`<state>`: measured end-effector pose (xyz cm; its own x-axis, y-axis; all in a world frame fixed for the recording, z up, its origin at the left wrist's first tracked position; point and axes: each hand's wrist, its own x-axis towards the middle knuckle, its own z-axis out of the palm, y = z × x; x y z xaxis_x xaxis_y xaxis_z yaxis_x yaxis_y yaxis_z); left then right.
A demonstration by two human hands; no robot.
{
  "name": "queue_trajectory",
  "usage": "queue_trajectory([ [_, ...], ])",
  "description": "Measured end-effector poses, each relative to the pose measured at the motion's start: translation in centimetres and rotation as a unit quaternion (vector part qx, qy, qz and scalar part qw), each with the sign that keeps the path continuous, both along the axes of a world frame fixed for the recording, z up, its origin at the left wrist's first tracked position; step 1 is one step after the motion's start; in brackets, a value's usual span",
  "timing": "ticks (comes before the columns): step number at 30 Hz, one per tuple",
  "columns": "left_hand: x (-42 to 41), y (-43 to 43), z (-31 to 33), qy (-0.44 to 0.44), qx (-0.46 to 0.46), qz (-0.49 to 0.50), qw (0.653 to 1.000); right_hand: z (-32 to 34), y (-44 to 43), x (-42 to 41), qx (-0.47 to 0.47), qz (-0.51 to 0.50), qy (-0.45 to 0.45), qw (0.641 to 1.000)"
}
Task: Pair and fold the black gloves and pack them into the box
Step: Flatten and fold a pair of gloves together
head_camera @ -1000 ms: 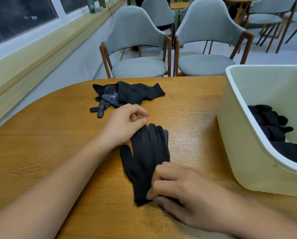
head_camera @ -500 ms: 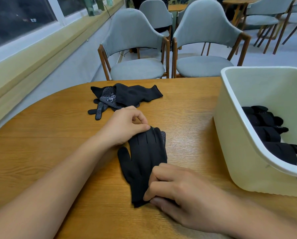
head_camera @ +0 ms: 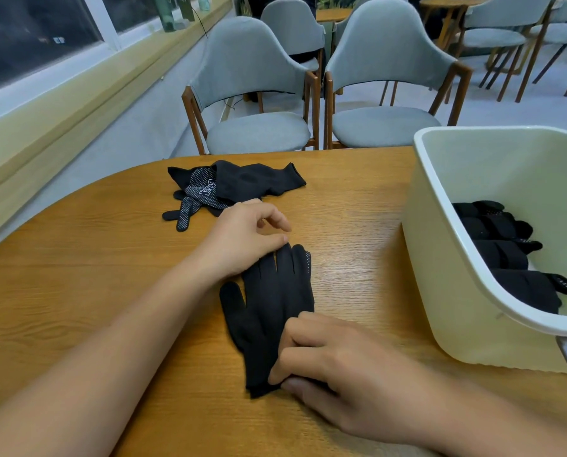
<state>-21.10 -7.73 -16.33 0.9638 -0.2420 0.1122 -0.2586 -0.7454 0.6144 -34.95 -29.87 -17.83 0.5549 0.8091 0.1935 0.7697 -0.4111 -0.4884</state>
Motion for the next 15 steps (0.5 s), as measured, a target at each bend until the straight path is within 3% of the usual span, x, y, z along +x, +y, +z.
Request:
queue_trajectory([
  [6,-0.3,-0.2,0.4,0.021,0.016,-0.085,0.996,0.0,0.1,0.1,-0.002,-0.001,0.0,1.0],
  [15,0.0,-1.5,-0.1,0.018,0.014,-0.067,0.997,0.0,0.2,0.0,-0.004,-0.002,-0.004,1.0],
])
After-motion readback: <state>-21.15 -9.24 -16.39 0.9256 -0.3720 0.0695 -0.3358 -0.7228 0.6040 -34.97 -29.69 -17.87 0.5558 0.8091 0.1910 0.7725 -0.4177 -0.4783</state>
